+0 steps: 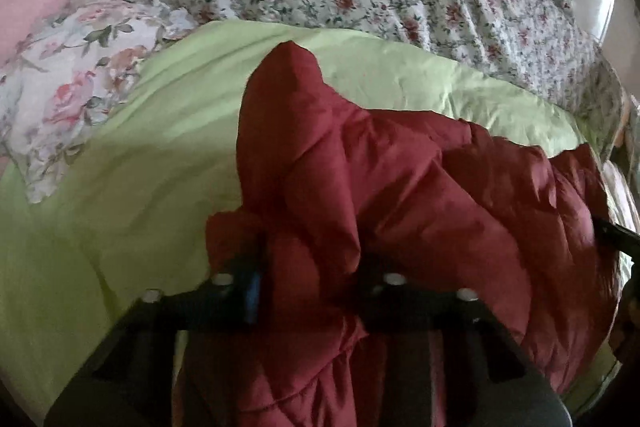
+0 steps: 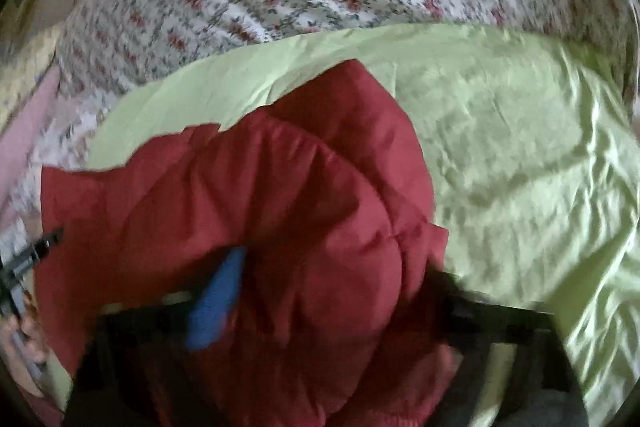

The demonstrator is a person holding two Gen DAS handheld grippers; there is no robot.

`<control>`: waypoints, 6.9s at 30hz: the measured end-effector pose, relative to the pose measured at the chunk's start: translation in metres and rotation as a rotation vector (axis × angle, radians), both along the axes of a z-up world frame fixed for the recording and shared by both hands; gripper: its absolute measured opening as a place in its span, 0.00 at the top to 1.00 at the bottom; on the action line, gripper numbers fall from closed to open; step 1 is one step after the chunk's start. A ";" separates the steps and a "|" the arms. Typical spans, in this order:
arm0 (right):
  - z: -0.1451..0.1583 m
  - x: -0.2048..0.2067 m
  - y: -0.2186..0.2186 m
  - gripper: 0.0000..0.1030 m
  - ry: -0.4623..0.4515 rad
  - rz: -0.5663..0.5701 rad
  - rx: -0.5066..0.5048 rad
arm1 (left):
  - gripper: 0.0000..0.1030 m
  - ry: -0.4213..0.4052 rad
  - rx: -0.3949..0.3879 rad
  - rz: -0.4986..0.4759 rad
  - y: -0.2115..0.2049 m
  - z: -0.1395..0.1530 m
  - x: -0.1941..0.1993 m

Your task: Fold large clothes

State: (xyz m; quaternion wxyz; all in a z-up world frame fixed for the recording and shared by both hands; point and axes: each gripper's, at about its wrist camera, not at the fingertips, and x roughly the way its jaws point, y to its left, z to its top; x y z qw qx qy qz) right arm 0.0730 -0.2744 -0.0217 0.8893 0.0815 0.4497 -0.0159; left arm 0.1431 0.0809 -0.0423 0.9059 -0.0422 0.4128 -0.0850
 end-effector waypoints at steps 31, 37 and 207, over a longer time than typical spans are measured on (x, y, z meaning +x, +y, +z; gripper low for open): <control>-0.019 0.066 -0.023 0.83 -0.034 -0.083 0.115 | 0.85 0.128 -0.335 0.010 0.023 -0.031 0.093; -0.021 0.068 -0.022 0.83 -0.035 -0.091 0.112 | 0.84 0.124 -0.330 0.013 0.023 -0.031 0.094; 0.002 -0.044 0.017 0.00 -0.216 0.085 0.113 | 0.00 0.045 0.195 0.110 -0.092 -0.014 -0.075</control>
